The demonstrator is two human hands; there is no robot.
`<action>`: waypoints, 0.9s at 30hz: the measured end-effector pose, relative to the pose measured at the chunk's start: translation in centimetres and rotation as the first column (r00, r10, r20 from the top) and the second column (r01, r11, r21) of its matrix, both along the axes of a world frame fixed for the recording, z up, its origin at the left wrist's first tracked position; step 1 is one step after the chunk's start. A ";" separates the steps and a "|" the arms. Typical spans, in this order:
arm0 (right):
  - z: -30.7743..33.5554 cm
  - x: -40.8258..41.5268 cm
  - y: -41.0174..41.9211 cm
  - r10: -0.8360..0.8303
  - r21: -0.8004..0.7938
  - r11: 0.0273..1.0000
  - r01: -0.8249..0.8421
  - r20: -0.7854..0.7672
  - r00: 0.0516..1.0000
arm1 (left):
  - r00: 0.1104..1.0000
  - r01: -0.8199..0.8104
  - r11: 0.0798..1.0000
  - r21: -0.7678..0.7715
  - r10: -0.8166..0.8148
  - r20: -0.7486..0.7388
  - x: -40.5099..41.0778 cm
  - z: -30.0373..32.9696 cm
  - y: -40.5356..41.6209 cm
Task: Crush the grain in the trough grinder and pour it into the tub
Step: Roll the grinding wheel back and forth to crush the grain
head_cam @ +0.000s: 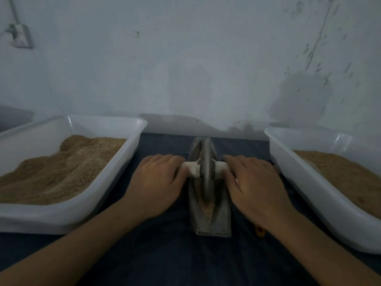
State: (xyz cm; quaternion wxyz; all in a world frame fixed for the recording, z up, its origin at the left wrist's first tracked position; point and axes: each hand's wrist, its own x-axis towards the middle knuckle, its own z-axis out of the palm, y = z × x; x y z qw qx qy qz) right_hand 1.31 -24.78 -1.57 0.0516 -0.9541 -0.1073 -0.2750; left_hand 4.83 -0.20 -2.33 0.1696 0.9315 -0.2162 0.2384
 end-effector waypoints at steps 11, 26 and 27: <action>0.4 2.3 0.1 -0.042 -0.013 0.999 0.041 -0.061 0.997 | 0.991 -0.115 0.982 0.148 0.102 0.091 1.7 0.9 -1.4; -0.8 2.2 -0.5 0.002 0.094 0.996 -0.002 -0.003 1.000 | 0.994 -0.014 0.991 0.132 0.000 0.110 0.8 0.6 -0.1; -1.0 1.1 -0.7 0.027 0.111 0.993 -0.029 0.020 0.999 | 0.989 0.014 0.994 0.105 -0.029 0.144 -0.4 0.3 0.2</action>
